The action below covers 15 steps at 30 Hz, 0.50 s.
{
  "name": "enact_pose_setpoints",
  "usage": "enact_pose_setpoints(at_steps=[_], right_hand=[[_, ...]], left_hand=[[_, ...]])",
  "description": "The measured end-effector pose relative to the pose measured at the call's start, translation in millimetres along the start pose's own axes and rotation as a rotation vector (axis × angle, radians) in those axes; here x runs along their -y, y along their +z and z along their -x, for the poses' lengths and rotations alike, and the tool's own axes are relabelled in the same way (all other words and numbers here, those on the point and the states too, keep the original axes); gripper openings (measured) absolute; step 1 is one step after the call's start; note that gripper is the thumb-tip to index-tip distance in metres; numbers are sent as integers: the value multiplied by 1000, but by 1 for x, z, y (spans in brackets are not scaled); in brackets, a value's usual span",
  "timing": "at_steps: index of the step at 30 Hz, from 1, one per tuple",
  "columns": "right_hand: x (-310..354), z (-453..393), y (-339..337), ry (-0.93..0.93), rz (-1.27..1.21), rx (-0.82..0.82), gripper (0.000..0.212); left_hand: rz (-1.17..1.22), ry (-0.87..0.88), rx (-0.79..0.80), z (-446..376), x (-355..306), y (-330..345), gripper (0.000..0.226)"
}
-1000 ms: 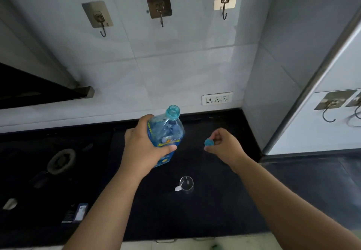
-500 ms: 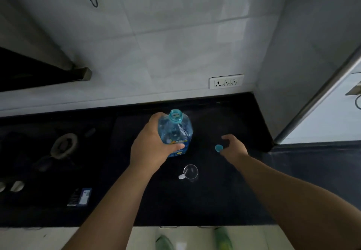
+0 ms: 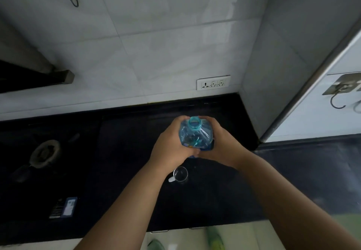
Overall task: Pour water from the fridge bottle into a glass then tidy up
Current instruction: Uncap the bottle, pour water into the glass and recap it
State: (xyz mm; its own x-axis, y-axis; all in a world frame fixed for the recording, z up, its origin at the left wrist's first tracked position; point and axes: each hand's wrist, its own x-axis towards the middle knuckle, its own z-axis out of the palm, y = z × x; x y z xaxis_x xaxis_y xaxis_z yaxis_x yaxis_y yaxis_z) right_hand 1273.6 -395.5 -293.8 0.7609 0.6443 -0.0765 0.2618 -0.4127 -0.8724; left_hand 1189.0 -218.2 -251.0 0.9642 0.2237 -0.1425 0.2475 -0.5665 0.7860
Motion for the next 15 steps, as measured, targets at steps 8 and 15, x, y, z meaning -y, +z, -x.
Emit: enact_pose_setpoints(at_steps=[8, 15], right_hand=[[-45, 30, 12, 226, 16, -212, 94], [-78, 41, 43, 417, -122, -256, 91]], left_hand=[[-62, -38, 315, -17, 21, 27, 106], [-148, -449, 202, -1, 116, 59, 72]])
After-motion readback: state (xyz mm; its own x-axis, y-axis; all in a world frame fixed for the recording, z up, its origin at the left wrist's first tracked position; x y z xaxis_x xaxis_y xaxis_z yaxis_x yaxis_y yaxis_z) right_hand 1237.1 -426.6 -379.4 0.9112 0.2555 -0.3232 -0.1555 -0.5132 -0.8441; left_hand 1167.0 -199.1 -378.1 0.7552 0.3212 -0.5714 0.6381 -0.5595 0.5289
